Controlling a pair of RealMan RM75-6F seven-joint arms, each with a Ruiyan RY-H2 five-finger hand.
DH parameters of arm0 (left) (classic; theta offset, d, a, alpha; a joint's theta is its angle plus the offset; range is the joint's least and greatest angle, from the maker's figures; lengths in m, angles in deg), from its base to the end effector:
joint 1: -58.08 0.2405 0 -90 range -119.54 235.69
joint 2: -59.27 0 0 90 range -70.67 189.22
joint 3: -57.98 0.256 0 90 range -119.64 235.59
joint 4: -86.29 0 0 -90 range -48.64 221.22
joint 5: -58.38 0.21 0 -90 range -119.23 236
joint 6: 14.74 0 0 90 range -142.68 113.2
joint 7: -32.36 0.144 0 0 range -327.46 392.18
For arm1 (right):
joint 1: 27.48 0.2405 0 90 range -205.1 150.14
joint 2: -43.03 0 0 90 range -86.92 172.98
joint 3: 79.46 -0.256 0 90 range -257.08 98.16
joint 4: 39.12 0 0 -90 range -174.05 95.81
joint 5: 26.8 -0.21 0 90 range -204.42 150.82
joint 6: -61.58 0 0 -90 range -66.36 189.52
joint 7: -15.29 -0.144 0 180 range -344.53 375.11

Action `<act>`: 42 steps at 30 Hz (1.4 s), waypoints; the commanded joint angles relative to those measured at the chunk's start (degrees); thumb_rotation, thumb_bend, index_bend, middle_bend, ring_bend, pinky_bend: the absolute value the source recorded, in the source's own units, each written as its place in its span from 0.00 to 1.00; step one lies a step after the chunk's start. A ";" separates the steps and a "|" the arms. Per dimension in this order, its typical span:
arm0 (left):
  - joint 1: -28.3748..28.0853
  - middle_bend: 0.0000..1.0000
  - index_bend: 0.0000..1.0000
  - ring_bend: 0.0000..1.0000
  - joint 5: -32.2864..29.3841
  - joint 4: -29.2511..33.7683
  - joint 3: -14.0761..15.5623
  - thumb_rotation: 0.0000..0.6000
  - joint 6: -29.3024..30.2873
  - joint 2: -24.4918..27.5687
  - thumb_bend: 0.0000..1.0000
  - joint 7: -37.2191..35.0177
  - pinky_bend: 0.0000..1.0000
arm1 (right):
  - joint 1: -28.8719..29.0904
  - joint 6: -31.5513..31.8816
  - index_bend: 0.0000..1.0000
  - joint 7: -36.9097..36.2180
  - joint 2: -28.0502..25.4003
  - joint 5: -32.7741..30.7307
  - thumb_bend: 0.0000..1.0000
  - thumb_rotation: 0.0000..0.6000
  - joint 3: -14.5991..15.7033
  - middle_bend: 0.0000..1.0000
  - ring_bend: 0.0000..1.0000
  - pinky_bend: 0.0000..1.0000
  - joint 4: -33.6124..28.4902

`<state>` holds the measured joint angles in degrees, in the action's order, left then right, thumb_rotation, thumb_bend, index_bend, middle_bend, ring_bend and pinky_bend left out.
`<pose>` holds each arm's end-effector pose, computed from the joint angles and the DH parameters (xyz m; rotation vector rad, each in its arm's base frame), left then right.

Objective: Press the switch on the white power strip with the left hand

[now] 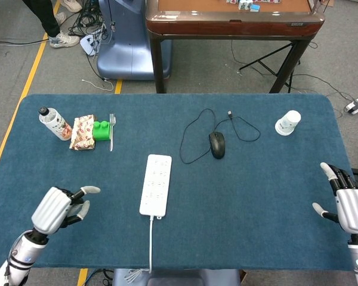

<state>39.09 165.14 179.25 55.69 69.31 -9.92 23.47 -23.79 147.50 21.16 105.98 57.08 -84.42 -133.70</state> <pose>-0.2049 0.2248 0.1100 -1.8012 -0.7839 -1.4221 -0.3093 -0.1817 0.1710 1.3437 -0.8319 0.8444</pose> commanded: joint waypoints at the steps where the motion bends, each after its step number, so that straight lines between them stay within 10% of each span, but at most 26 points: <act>1: -4.66 1.00 0.37 1.00 2.38 3.09 -0.18 1.00 -4.93 0.55 0.61 -0.92 1.00 | 0.19 -0.60 0.11 0.35 0.21 -0.49 0.02 1.00 -0.01 0.16 0.14 0.37 -0.02; 22: -21.94 1.00 0.22 1.00 -9.78 11.18 -3.05 1.00 -36.79 -4.35 0.78 18.60 1.00 | 0.81 -3.42 0.11 -2.18 0.13 -2.66 0.02 1.00 -0.18 0.16 0.15 0.37 2.70; 42: -24.37 1.00 0.22 1.00 -25.93 12.07 -1.65 1.00 -42.04 -6.73 0.78 30.60 1.00 | 1.24 -3.71 0.11 -2.88 0.18 -2.16 0.02 1.00 -0.16 0.17 0.15 0.37 3.22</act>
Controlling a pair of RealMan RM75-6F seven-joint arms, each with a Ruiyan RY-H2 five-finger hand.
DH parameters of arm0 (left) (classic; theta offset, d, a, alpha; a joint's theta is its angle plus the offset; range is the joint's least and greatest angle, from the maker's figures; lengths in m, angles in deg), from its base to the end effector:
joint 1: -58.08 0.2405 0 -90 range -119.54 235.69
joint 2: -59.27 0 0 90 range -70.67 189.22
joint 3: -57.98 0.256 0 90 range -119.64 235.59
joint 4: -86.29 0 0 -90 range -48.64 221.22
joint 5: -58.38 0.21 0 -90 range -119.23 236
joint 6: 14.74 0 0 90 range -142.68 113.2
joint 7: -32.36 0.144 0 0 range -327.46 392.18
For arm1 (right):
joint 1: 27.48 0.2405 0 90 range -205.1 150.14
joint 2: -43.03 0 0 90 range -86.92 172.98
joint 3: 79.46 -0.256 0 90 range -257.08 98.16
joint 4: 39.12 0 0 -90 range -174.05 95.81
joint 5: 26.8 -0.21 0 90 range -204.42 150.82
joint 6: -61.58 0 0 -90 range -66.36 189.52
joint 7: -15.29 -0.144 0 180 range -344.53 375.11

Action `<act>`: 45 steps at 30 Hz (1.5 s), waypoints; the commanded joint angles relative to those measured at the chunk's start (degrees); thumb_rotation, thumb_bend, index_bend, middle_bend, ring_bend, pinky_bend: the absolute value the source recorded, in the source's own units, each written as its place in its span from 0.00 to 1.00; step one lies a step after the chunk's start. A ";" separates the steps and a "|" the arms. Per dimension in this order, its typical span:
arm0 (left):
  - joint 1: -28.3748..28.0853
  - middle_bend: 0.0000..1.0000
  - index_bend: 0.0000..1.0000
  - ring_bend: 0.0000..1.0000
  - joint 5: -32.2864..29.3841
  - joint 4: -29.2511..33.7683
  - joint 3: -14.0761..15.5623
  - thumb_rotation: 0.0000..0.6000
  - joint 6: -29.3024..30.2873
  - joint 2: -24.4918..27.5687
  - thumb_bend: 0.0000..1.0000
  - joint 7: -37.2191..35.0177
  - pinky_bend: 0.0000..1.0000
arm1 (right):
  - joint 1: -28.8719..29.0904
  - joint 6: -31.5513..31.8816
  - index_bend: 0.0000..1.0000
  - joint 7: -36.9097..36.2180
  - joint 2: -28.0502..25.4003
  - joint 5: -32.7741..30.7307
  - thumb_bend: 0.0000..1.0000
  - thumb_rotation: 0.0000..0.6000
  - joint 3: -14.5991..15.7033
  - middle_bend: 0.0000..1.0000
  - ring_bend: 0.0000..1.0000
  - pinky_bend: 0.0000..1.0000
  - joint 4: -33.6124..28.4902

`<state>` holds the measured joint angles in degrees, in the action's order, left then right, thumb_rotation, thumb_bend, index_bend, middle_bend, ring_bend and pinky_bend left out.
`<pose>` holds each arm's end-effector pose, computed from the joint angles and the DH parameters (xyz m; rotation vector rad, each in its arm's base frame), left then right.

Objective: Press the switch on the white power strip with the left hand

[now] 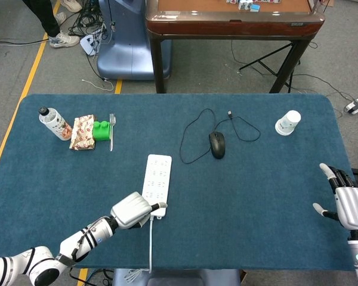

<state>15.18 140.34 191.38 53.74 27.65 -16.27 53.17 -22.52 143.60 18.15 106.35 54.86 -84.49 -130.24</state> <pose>-0.1067 0.2612 -0.0044 -2.4180 -0.7324 -0.8750 -0.3255 -0.1896 0.1687 1.3518 -0.8827 0.8046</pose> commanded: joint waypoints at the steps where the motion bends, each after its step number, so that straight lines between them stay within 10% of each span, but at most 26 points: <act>1: -0.73 1.00 0.22 1.00 -1.91 -0.18 0.41 1.00 -0.55 -0.61 0.78 1.61 1.00 | -0.06 0.34 0.11 0.23 -0.35 0.07 0.02 1.00 -0.15 0.17 0.15 0.37 -0.46; 45: -3.35 1.00 0.24 1.00 -13.61 -3.78 6.37 1.00 2.65 -2.32 0.78 7.45 1.00 | 1.22 -1.98 0.11 0.61 0.52 -0.36 0.02 1.00 0.28 0.17 0.15 0.37 -0.08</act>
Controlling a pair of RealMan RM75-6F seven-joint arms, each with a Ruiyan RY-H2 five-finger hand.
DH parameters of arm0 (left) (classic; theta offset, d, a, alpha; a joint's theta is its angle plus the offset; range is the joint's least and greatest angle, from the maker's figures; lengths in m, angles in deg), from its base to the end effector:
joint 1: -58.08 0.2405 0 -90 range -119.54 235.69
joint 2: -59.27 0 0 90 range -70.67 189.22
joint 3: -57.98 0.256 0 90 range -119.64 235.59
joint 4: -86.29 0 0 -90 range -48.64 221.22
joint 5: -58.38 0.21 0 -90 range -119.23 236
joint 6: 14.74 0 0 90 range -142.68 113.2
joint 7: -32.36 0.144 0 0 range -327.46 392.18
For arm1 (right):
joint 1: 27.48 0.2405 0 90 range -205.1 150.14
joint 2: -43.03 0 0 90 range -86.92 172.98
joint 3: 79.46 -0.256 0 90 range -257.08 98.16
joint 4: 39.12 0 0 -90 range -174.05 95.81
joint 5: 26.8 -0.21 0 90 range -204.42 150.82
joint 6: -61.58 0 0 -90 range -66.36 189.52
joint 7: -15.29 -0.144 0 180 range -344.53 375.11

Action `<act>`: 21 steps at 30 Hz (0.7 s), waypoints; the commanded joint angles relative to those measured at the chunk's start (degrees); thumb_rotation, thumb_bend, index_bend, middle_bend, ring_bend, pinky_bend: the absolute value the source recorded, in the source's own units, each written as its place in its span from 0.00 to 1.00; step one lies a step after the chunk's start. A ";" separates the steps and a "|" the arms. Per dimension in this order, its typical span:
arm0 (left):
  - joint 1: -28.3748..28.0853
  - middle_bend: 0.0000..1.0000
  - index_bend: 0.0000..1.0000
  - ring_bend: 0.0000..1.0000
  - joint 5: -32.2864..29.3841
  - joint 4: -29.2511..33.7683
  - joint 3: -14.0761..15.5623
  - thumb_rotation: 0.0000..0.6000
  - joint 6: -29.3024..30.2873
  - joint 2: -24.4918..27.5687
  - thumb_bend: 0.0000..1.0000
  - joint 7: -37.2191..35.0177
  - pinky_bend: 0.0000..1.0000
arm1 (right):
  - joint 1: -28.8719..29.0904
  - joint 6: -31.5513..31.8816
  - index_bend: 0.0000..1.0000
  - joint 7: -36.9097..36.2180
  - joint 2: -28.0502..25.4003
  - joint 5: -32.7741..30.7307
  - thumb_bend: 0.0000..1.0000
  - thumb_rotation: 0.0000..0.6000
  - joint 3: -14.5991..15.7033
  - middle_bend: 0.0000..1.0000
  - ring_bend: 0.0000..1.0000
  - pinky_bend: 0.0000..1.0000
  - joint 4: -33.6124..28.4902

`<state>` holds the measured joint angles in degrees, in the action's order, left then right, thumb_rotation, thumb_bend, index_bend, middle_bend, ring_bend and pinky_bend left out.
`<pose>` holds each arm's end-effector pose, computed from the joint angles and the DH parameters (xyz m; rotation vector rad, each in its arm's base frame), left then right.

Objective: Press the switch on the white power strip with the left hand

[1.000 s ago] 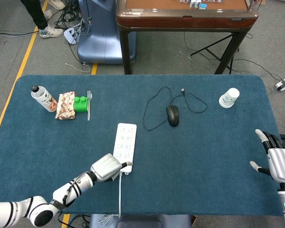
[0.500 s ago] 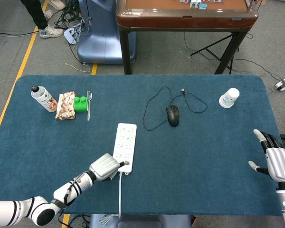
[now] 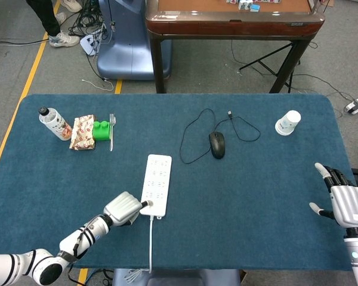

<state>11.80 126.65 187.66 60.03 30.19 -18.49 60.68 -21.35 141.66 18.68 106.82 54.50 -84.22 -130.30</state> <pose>-0.1425 0.2694 -0.0197 -2.3638 -0.7888 -0.6503 -0.3240 -0.1950 0.1611 1.3801 -0.9024 0.7936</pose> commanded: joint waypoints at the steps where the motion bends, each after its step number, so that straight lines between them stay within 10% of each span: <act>1: 0.04 1.00 0.24 1.00 0.14 -0.08 0.12 1.00 0.19 -0.18 0.78 -0.08 1.00 | 0.06 -0.05 0.11 0.11 0.08 0.02 0.02 1.00 0.03 0.17 0.15 0.37 -0.04; 21: -1.38 1.00 0.28 1.00 -1.89 -0.23 0.63 1.00 0.79 -1.28 0.78 4.02 1.00 | 0.02 -0.28 0.11 -0.39 0.56 -0.21 0.02 1.00 0.29 0.17 0.15 0.37 0.65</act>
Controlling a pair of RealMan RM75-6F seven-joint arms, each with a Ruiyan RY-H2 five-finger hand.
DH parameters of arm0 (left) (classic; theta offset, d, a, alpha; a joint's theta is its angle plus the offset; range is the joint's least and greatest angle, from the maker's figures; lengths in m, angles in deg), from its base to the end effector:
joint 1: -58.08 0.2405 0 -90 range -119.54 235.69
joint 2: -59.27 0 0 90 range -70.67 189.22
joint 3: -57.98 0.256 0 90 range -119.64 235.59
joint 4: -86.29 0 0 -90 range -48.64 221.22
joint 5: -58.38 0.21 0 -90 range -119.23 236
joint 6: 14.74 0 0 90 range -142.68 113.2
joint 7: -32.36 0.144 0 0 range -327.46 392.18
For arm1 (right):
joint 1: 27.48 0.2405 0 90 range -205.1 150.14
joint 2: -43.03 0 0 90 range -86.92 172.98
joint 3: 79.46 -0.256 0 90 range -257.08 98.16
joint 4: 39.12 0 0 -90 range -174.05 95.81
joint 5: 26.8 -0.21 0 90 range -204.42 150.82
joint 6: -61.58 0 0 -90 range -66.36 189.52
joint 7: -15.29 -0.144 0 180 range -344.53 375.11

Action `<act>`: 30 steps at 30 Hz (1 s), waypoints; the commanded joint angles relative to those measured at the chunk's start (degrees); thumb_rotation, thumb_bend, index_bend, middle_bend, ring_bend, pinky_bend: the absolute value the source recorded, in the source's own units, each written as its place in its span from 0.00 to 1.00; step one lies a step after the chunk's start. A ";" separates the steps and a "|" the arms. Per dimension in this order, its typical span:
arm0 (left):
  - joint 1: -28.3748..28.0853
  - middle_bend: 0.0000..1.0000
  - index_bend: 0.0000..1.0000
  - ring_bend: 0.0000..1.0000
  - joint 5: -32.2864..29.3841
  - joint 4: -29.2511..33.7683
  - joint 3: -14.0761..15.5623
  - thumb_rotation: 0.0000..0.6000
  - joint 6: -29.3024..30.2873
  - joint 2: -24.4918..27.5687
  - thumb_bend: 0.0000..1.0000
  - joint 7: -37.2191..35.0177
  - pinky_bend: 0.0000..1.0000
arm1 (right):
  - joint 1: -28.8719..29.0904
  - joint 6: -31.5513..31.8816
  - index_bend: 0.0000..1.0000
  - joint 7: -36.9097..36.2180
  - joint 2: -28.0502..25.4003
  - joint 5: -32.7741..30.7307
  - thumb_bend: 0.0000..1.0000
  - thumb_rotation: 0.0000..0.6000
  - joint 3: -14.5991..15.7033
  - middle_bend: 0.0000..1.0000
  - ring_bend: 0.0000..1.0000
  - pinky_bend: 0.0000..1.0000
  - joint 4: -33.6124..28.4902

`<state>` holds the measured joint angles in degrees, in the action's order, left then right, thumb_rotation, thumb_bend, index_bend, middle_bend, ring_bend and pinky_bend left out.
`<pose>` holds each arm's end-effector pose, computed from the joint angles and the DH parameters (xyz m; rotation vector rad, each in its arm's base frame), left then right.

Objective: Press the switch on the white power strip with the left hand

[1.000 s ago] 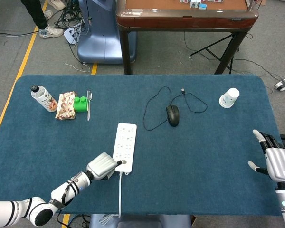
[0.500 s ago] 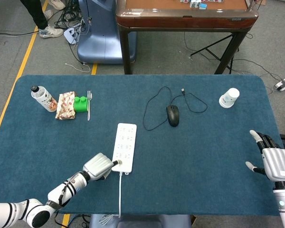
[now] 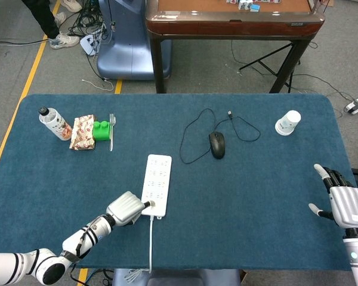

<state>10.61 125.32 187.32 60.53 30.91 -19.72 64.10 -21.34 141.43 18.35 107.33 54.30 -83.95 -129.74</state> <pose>-0.1381 0.2700 -0.0251 -2.3791 -0.7258 -0.6339 -0.3264 -0.1941 0.1582 1.3794 -0.9140 0.7898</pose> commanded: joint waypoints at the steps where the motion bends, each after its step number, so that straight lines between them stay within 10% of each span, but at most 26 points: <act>1: -0.28 1.00 0.28 1.00 -0.87 0.19 0.18 1.00 0.12 -0.03 0.78 0.95 1.00 | 0.02 -0.07 0.11 -0.11 0.11 -0.02 0.02 1.00 0.03 0.17 0.15 0.37 0.17; 10: -0.29 1.00 0.29 1.00 -1.33 1.79 -0.14 1.00 1.81 0.52 0.78 0.98 1.00 | -0.05 -0.02 0.11 -0.47 0.25 -0.02 0.02 1.00 0.10 0.17 0.15 0.37 0.44; 24: 12.20 0.98 0.24 0.87 13.58 6.41 -0.54 1.00 20.98 10.60 0.72 -20.02 1.00 | 0.03 0.24 0.11 -1.39 -0.20 0.34 0.03 1.00 -0.11 0.17 0.15 0.37 0.57; 30: 18.92 0.66 0.28 0.63 12.05 3.64 0.09 1.00 28.48 11.90 0.71 -20.62 0.91 | -0.07 0.71 0.11 -1.90 -0.73 0.72 0.02 1.00 -0.17 0.17 0.15 0.37 0.33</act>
<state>27.35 137.68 192.13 60.33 57.18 -8.66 44.08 -21.39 142.12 16.47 106.62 54.99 -84.11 -129.39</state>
